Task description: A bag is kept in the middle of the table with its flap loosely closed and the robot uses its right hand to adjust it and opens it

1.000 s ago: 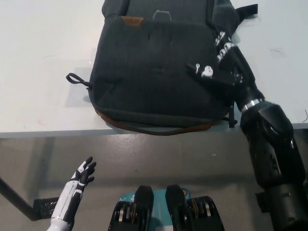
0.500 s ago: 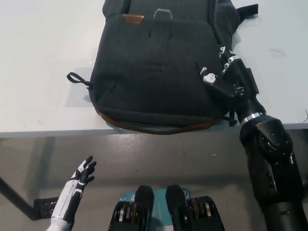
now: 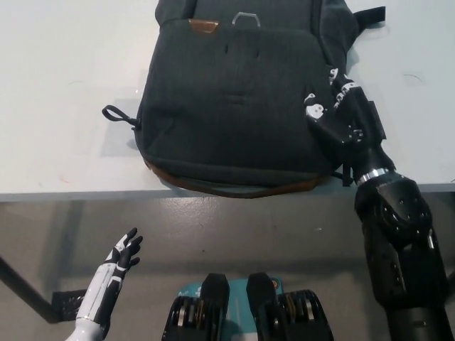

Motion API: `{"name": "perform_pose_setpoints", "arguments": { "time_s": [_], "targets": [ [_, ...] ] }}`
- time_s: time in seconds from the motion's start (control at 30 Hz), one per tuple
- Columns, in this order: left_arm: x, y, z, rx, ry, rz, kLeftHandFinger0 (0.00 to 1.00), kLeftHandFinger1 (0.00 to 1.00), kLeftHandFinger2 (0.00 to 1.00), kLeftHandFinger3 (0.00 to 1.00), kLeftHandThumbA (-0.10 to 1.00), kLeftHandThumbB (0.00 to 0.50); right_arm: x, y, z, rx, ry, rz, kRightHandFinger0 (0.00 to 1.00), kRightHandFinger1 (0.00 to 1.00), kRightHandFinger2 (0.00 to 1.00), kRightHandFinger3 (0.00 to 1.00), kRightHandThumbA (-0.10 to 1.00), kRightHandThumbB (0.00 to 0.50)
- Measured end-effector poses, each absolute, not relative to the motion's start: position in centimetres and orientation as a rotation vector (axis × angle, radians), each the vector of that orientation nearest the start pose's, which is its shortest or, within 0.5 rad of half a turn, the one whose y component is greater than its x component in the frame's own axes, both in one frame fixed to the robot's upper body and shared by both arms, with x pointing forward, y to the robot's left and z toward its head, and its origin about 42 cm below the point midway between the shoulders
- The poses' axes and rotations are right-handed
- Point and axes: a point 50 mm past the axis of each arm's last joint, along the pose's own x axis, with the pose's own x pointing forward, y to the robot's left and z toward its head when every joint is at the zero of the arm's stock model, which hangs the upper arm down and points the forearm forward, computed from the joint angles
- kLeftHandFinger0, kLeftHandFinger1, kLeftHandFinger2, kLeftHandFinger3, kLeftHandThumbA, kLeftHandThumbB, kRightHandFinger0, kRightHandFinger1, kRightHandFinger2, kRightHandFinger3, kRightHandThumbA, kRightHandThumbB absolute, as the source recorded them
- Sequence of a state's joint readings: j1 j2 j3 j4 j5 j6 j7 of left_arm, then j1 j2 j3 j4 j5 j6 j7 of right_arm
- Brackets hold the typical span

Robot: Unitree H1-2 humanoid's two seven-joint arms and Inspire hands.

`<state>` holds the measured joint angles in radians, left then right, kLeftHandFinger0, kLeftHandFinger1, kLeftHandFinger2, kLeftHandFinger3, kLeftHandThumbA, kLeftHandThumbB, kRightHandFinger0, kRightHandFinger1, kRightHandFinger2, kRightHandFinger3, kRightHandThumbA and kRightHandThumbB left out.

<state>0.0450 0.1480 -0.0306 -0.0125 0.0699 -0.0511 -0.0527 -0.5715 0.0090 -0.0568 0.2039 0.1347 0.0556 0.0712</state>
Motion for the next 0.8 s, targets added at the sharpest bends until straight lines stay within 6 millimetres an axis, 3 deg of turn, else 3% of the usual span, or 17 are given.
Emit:
{"name": "perform_pose_setpoints", "arguments": {
  "time_s": [0.17,0.23,0.33,0.47,0.5,0.6,0.63,0.67,0.7,0.73,0.77,0.8],
  "targets": [
    [26.8,25.0,9.1,0.216,-0.008,-0.082,1.0,1.0,1.0,1.0,1.0,0.0,40.9,-16.0,23.7,0.036,-0.351,0.188,0.0,0.32,0.67,0.72,-0.1,0.074],
    [26.8,25.0,9.1,0.216,-0.007,-0.082,1.0,1.0,1.0,1.0,1.0,0.0,39.5,-15.9,23.5,-0.014,-0.372,0.182,0.0,0.17,0.54,0.61,-0.1,0.07],
    [26.8,25.0,9.0,0.216,-0.004,-0.082,1.0,1.0,1.0,1.0,1.0,0.0,38.0,-15.9,22.8,-0.073,-0.381,0.164,0.0,0.14,0.55,0.65,-0.1,0.09],
    [26.8,25.1,8.8,0.216,0.004,-0.082,1.0,1.0,1.0,1.0,1.0,0.0,36.6,-15.9,22.0,-0.144,-0.404,0.133,0.0,0.01,0.5,0.65,-0.1,0.121],
    [26.8,25.1,8.7,0.216,0.006,-0.081,1.0,1.0,1.0,1.0,1.0,0.0,36.3,-15.8,21.8,-0.169,-0.414,0.125,0.0,0.0,0.42,0.59,-0.1,0.135],
    [26.8,25.1,8.7,0.216,0.009,-0.081,1.0,1.0,1.0,1.0,1.0,0.0,35.8,-15.9,21.3,-0.236,-0.431,0.103,0.0,0.0,0.15,0.23,-0.1,0.17],
    [26.8,25.1,8.6,0.216,0.011,-0.081,1.0,1.0,1.0,1.0,1.0,0.0,35.7,-15.9,21.2,-0.258,-0.436,0.098,0.0,0.01,0.19,0.24,0.02,0.167],
    [26.8,25.1,8.6,0.216,0.011,-0.081,1.0,1.0,1.0,1.0,1.0,0.0,35.6,-15.8,21.2,-0.266,-0.439,0.097,0.04,0.12,0.3,0.31,0.33,0.176],
    [26.8,25.1,8.6,0.216,0.013,-0.081,1.0,1.0,1.0,1.0,1.0,0.0,35.4,-15.8,21.0,-0.3,-0.446,0.092,0.23,0.36,0.56,0.57,0.48,0.241],
    [26.8,25.1,8.6,0.216,0.014,-0.081,1.0,1.0,1.0,1.0,1.0,0.0,35.3,-15.8,20.9,-0.322,-0.453,0.086,0.52,0.66,0.83,0.89,0.7,0.309],
    [26.8,25.1,8.5,0.216,0.014,-0.081,1.0,1.0,1.0,1.0,1.0,0.0,35.1,-15.8,20.7,-0.345,-0.46,0.083,0.62,0.75,0.91,1.0,0.75,0.333],
    [26.8,25.1,8.5,0.216,0.015,-0.081,1.0,1.0,1.0,1.0,1.0,0.0,35.0,-15.8,20.6,-0.356,-0.464,0.081,1.0,1.0,1.0,1.0,0.86,0.456]
  ]
}}
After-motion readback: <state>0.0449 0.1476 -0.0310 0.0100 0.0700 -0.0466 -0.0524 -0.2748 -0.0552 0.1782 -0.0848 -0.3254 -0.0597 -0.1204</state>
